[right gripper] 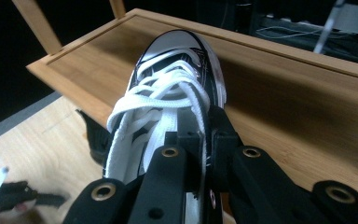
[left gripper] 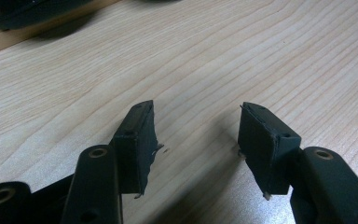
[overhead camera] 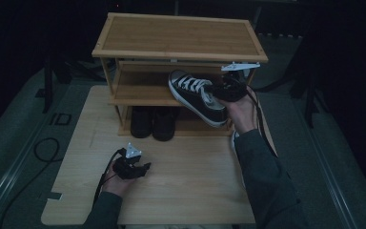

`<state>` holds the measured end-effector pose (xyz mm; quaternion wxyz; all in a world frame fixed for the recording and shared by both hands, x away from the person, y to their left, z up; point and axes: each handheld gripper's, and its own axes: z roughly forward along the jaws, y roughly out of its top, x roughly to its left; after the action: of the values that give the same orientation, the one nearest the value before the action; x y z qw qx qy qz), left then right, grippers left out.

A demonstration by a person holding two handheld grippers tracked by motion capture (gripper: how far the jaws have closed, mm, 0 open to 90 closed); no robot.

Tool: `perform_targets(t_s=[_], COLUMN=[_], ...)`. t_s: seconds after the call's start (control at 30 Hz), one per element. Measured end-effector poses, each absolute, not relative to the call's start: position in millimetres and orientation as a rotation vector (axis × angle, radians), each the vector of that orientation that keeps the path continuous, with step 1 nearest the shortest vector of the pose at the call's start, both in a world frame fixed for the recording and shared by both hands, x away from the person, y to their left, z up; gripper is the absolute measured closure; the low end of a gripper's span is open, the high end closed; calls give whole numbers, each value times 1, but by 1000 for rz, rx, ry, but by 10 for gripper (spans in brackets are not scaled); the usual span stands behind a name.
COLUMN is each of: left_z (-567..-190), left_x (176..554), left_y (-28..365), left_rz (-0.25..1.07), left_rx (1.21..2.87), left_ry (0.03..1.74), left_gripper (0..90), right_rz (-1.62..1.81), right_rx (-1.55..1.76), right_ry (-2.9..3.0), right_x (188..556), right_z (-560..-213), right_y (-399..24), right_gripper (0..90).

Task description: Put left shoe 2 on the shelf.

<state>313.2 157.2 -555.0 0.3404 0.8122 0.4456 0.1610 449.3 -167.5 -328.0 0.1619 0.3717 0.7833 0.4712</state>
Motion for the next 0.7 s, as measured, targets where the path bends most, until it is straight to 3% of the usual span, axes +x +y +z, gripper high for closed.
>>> perform_targets(t_s=[0.27,0.5,0.7], left_z=[-555,-555,-553], left_x=[313,313,313], left_y=[157,154,148], left_rz=[419,442,451], left_rx=[2113,2123,2136], left_ry=[1159,1168,1189], left_gripper=[466,467,502], right_rz=[1283,1274,1263], right_rx=[1164,1103,1071], right_ry=[2236,2247,2251], right_x=[459,453,449], right_z=[-338,-329,-326], right_y=[-168,-172,-174], right_gripper=[857,737,706])
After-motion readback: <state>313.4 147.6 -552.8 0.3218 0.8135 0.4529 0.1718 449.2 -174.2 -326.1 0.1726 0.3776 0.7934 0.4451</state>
